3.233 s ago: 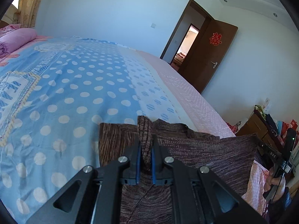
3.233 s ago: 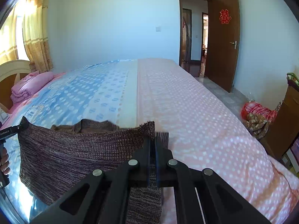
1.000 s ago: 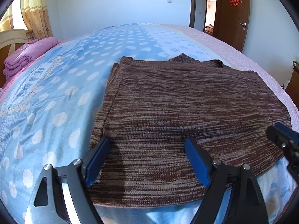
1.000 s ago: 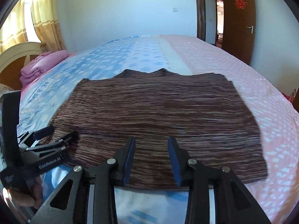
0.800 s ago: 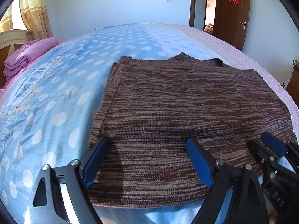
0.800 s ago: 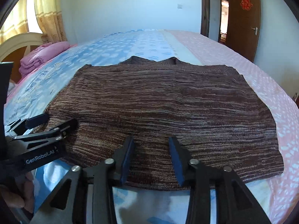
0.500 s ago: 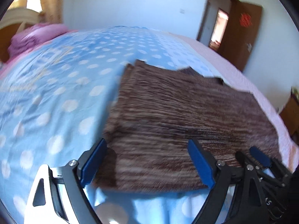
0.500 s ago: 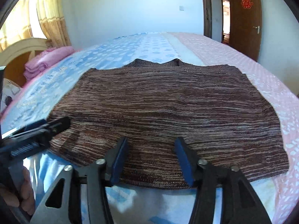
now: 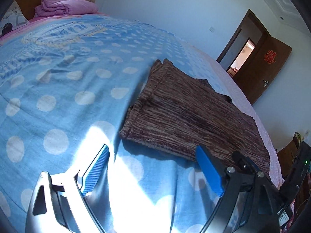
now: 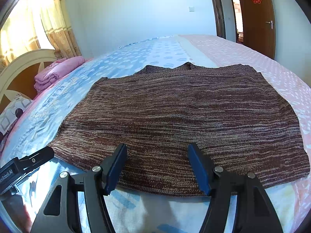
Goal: Fold small clothes
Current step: 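Grasp one side edge of the sweater with the left tool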
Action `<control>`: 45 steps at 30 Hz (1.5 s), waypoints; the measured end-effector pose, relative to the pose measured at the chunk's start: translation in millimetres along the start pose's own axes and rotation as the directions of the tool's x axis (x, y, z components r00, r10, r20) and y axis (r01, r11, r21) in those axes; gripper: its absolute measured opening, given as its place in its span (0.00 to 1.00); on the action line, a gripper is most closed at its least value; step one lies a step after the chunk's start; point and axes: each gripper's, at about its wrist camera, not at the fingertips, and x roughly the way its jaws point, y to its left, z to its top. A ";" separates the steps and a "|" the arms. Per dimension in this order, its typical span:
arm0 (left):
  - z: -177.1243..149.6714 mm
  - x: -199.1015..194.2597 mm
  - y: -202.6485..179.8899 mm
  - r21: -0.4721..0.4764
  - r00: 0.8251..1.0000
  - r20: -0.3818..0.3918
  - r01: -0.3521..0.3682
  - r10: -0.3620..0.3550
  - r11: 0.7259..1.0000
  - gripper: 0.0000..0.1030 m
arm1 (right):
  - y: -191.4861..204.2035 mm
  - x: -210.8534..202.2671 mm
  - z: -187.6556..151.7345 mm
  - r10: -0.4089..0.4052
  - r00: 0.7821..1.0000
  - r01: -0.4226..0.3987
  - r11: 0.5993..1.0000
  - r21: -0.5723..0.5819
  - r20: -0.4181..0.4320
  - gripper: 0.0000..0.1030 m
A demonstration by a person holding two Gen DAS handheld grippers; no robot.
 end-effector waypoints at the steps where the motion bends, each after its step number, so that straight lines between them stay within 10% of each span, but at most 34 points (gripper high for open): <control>1: -0.6 -4.3 1.3 -0.030 1.000 0.001 0.015 -0.015 0.999 0.90 | -0.3 0.0 0.0 0.002 1.000 -0.002 1.000 0.001 0.001 0.64; 5: -10.6 -17.1 6.0 -0.167 0.995 0.011 0.099 -0.098 0.981 0.90 | -0.8 -0.3 -0.2 0.007 1.000 -0.007 1.000 0.005 0.003 0.65; 11: -16.8 -7.5 -16.0 -0.092 0.993 -0.007 0.113 -0.114 0.989 0.90 | -1.6 -0.4 -0.3 0.014 1.000 -0.014 1.000 0.012 0.007 0.65; 22: 50.4 46.9 7.2 -0.191 0.972 0.014 0.232 -0.234 0.954 0.90 | -4.0 -1.6 -1.1 0.026 1.000 -0.026 0.999 0.019 0.008 0.65; 33: 85.2 68.7 19.7 -0.195 0.894 -0.108 0.410 -0.435 0.891 0.97 | -5.2 -2.5 -1.7 0.031 1.000 -0.031 0.999 0.017 0.005 0.66; 37: 89.5 62.3 30.4 -0.128 0.915 -0.104 0.377 -0.391 0.917 0.97 | -5.0 -2.3 -1.7 0.036 0.999 -0.036 0.999 0.016 0.002 0.67; 45: 94.9 80.8 15.0 -0.033 0.900 -0.201 0.388 -0.387 0.921 0.94 | -2.7 -1.3 -0.6 0.028 1.000 -0.028 1.000 0.004 0.000 0.69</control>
